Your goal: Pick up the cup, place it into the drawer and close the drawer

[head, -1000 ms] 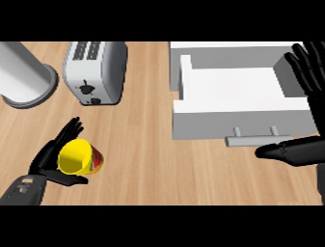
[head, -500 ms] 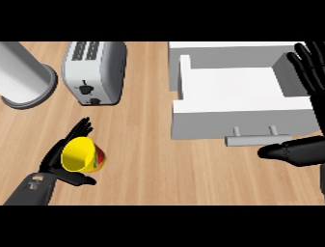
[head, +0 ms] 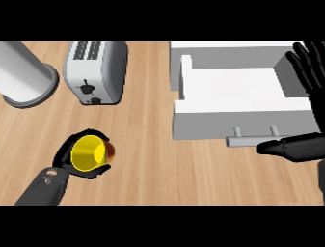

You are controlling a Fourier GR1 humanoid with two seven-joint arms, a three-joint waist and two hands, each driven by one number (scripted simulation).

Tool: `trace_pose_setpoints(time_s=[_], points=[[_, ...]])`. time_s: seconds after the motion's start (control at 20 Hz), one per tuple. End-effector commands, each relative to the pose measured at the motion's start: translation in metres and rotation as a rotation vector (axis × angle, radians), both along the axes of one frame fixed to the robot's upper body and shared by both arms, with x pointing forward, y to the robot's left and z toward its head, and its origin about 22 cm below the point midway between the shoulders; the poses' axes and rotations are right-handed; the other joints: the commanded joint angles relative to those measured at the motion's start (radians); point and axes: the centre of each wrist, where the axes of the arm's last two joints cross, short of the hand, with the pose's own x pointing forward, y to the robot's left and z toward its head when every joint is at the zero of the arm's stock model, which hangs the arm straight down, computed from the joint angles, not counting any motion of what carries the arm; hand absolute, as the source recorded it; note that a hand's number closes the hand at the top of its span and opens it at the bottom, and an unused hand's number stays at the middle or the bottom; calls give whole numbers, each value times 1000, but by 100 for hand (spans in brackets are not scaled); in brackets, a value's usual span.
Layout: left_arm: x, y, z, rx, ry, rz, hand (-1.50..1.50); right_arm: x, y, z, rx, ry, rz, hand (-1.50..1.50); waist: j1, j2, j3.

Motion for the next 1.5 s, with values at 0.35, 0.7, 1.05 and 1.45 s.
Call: trace_pose_setpoints(time_s=[0.35,0.7,1.05,1.45], points=[[7,-7,3,-146,-289,418,150,-1,-1,0,12,-2,-4,-150,7,-3,0],[49,-29,35,-238,-374,421,150,-6,-7,-8,-1,3,-12,-150,6,-7,4],[106,-86,114,-224,-448,284,150,-7,-6,2,9,16,-34,-150,32,-20,6],[131,-161,196,-200,-433,141,150,-2,-24,-11,-25,13,-43,-150,23,-19,6]])
